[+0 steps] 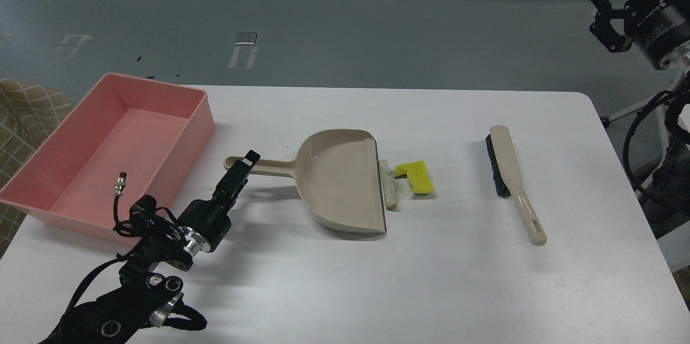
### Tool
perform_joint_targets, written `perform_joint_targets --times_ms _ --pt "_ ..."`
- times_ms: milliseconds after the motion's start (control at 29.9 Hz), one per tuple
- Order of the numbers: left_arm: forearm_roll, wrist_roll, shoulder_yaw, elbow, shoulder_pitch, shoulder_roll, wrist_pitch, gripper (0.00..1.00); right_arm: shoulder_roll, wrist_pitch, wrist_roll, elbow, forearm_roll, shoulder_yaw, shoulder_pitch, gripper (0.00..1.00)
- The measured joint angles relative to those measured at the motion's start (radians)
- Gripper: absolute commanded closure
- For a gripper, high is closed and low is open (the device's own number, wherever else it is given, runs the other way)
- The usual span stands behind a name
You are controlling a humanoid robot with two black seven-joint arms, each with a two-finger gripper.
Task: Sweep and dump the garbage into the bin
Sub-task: 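Grasp the beige dustpan handle with the left gripper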
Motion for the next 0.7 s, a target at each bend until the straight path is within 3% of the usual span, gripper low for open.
perform_joint_targets --times_ms 100,301,502,568,635,669,702 --pt "0.0 0.0 0.001 0.011 -0.014 -0.008 0.0 0.18 0.0 0.0 0.0 0.0 0.0 0.0 -0.001 0.0" --pt "0.001 0.0 0.002 0.017 -0.02 -0.012 0.0 0.35 0.0 0.0 0.0 0.0 0.0 0.0 -0.001 0.0" --pt "0.0 0.012 0.005 0.017 -0.021 -0.013 0.0 0.63 0.002 0.001 0.0 0.001 0.0 0.0 -0.001 0.0" --pt "0.0 0.021 0.007 0.017 -0.021 -0.013 0.0 0.77 0.002 0.001 0.0 0.002 0.0 0.0 -0.001 0.0" --pt "0.0 0.027 0.007 0.017 -0.021 -0.013 0.0 0.82 0.002 0.001 0.0 0.002 0.0 -0.001 -0.001 0.0" --pt "0.0 0.028 0.008 0.016 -0.021 -0.013 0.0 0.95 0.002 0.002 0.0 0.002 0.0 -0.002 -0.001 0.0" --pt "0.0 0.029 0.008 0.014 -0.021 -0.013 0.0 1.0 0.003 0.002 0.0 0.002 0.0 -0.002 -0.001 0.0"
